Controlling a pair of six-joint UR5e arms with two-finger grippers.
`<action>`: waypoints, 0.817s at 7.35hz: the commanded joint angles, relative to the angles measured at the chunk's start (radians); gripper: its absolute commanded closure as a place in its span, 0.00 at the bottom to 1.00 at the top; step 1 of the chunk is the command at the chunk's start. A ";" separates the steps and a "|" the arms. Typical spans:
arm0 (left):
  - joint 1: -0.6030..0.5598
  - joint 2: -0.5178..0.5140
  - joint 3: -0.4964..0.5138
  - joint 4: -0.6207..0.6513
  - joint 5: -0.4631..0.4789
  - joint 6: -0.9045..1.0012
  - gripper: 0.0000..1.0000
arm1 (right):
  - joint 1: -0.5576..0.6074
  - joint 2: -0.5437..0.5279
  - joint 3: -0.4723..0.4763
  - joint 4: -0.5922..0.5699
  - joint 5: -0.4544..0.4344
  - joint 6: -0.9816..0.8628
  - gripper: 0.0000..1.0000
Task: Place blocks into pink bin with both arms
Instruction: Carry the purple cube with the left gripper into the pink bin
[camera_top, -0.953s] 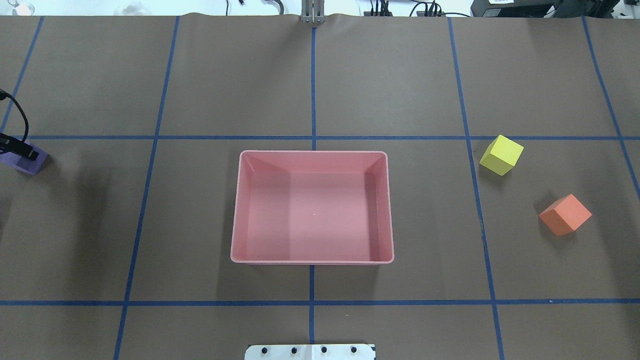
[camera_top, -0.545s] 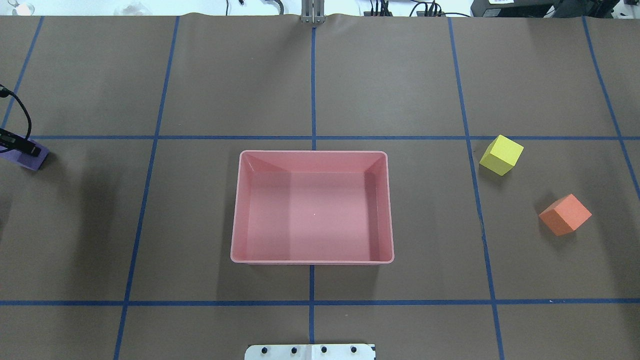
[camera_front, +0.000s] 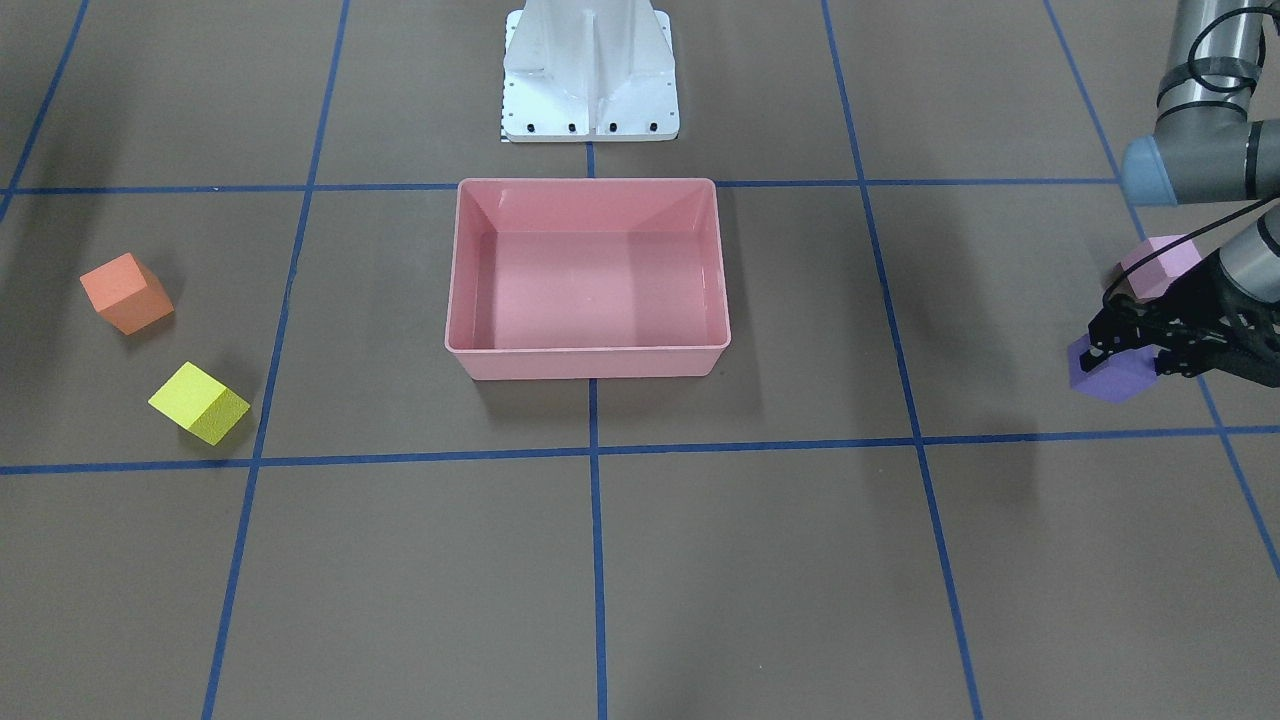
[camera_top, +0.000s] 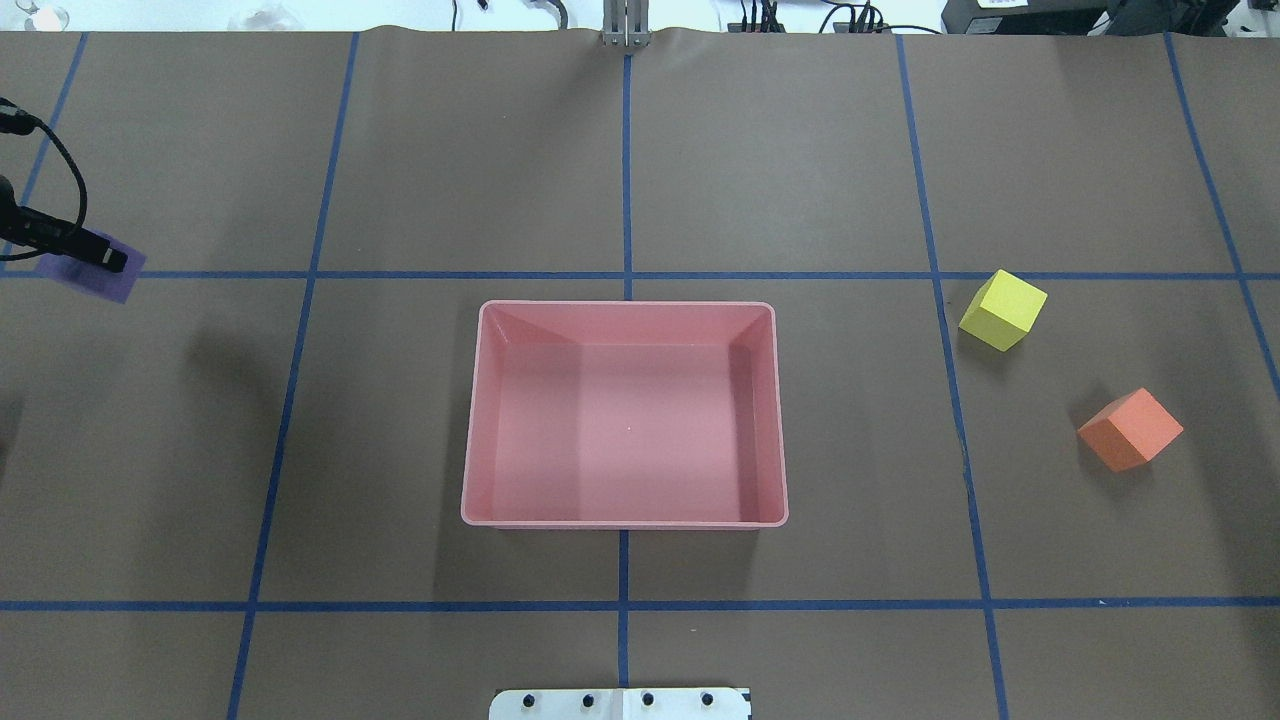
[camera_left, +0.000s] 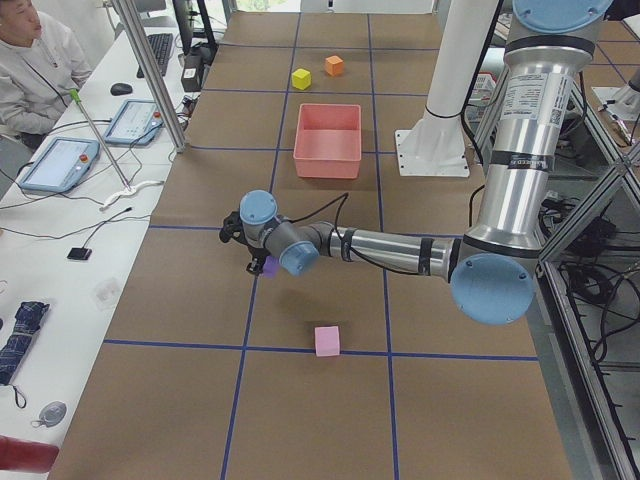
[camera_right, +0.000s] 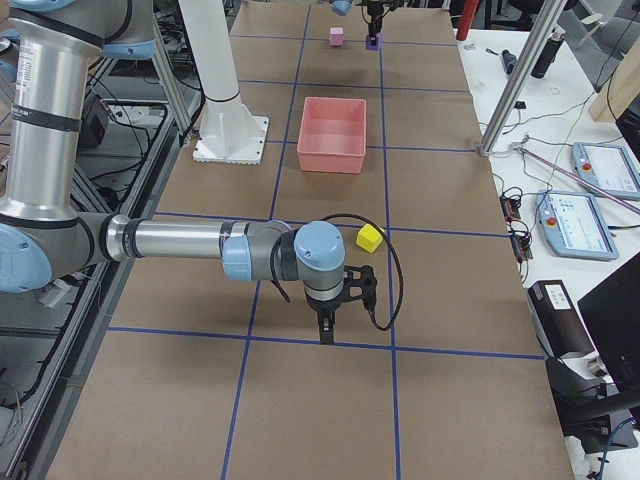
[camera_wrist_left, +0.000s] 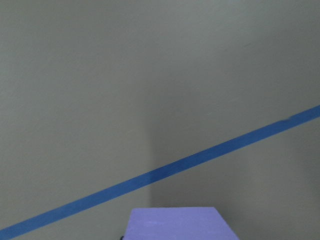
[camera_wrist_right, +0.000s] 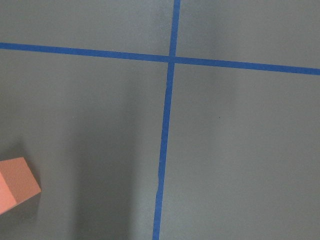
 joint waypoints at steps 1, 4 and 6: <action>0.103 -0.013 -0.195 0.022 -0.003 -0.348 0.91 | -0.003 0.005 0.009 0.000 0.001 0.013 0.00; 0.303 -0.207 -0.290 0.024 0.011 -0.798 0.91 | -0.038 0.033 0.029 0.000 0.001 0.086 0.00; 0.491 -0.326 -0.290 0.025 0.175 -0.978 0.90 | -0.105 0.074 0.059 0.000 0.001 0.207 0.00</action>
